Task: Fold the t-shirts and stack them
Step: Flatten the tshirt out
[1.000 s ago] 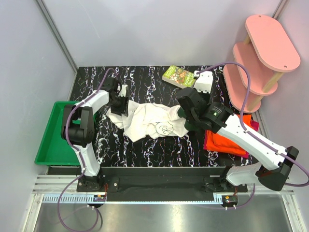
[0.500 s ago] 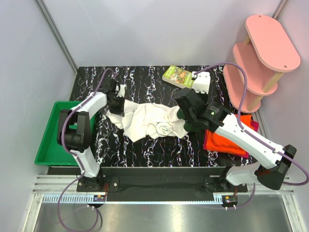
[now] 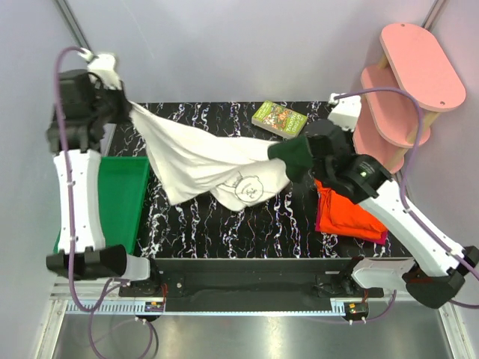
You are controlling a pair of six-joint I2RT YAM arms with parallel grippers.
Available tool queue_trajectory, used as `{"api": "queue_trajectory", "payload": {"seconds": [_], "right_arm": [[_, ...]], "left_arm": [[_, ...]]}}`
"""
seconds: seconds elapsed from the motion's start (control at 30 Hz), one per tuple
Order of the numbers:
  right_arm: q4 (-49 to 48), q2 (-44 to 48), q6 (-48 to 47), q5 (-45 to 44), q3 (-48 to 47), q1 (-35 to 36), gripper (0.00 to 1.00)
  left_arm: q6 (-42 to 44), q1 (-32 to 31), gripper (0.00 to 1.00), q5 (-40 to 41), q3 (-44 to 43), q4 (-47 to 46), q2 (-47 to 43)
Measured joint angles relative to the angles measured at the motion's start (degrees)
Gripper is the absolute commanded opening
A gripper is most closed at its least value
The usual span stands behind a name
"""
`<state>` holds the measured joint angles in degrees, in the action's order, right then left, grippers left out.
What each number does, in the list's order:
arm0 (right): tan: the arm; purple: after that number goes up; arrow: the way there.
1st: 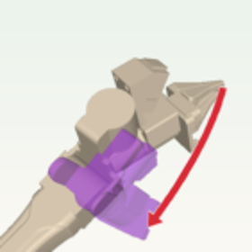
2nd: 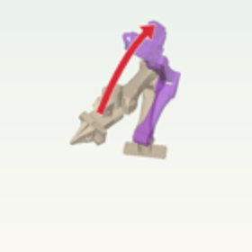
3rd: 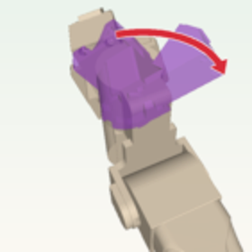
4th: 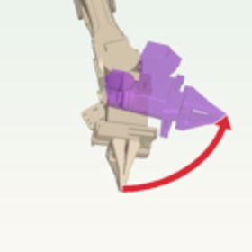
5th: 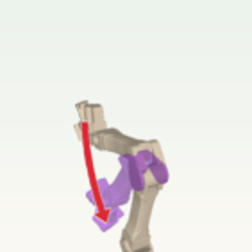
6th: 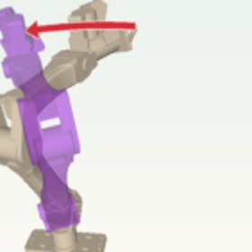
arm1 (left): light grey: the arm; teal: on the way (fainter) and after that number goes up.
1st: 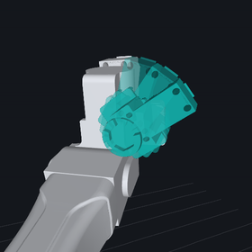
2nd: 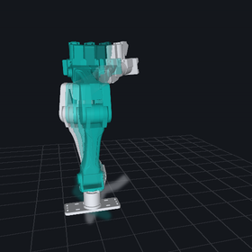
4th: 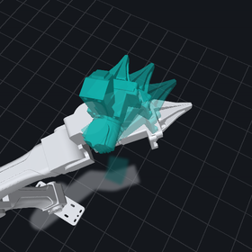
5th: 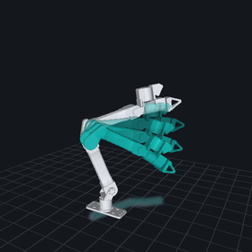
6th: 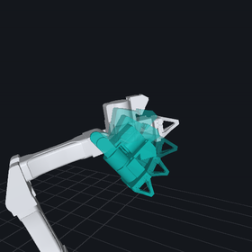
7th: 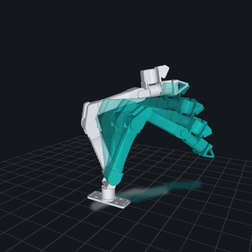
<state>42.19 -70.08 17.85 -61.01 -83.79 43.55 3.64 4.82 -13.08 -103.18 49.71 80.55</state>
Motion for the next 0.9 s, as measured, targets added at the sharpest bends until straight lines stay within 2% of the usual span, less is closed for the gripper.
{"api": "queue_trajectory", "payload": {"seconds": [0.07, 0.23, 0.43, 0.6, 0.7, 0.9], "right_arm": [[-1.8, 1.6, -2.3, 0.0, -1.0, -0.9, 0.00], [-5.2, 3.5, -6.7, -0.5, -3.3, -1.5, 0.00], [-7.1, 3.4, -11.2, -0.4, -5.2, -2.4, 0.00], [-8.1, 3.7, -12.6, 0.2, -6.6, -2.4, 0.00], [-7.9, 4.4, -12.0, 0.7, -6.2, -2.5, 0.00], [-6.3, 5.9, -9.0, 2.2, -2.1, -2.6, 0.00]], "left_arm": [[1.4, 2.4, 0.00, 0.5, -5.3, 0.9, -2.5], [1.9, 8.4, 0.00, 0.4, -8.4, 3.2, -3.7], [1.8, 13.3, 0.00, 0.4, -9.7, 6.8, 2.1], [1.0, 14.8, 0.00, -0.4, -10.0, 8.5, 3.7], [1.0, 15.0, 0.00, -3.2, -8.1, 8.1, 2.1], [0.7, 14.3, 0.00, -6.8, 2.7, 6.6, -0.6]]}}
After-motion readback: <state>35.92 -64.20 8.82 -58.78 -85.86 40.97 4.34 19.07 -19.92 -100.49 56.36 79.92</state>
